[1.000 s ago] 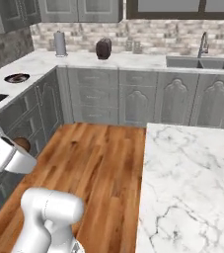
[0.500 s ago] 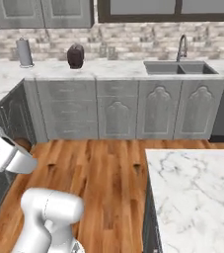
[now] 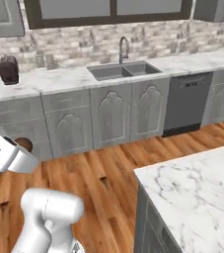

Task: Place the cold items (mushroom and squash) from the fridge in one tupperware on the dining counter. Place the warm items (kebab skewer and hot dog) in the stove area in another tupperware.

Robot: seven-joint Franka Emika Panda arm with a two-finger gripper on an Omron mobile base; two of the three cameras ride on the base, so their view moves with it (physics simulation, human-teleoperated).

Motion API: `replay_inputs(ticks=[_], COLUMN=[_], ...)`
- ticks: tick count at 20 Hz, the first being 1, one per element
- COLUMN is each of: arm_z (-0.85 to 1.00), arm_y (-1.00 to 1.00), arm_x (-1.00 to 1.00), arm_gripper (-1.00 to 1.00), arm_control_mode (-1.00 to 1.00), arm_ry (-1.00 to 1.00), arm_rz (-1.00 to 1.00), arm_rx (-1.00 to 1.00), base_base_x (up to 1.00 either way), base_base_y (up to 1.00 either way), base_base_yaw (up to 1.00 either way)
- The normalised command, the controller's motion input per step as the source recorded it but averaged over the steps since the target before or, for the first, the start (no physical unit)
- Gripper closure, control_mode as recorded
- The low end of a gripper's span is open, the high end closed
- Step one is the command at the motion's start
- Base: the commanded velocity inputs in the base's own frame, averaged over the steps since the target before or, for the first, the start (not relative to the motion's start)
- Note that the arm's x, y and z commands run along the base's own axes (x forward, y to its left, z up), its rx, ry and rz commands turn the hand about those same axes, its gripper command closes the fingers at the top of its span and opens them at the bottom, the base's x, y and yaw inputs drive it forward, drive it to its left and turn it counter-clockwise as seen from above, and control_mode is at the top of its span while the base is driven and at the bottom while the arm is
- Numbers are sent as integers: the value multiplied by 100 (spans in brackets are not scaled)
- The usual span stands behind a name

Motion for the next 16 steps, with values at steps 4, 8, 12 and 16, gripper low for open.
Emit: replay_inputs(ticks=[4, 8, 12, 16], arm_z=[0, 0, 0, 0], arm_y=[0, 0, 0, 0], arm_x=[0, 0, 0, 0], arm_gripper=[100, 100, 100, 100], arm_control_mode=[100, 100, 100, 100], arm_ry=[0, 0, 0, 0], arm_rz=[0, 0, 0, 0], arm_rx=[0, 0, 0, 0], base_base_x=[65, 65, 65, 67], base_base_y=[65, 65, 66, 68], base_base_yaw=[-63, -63, -63, -61])
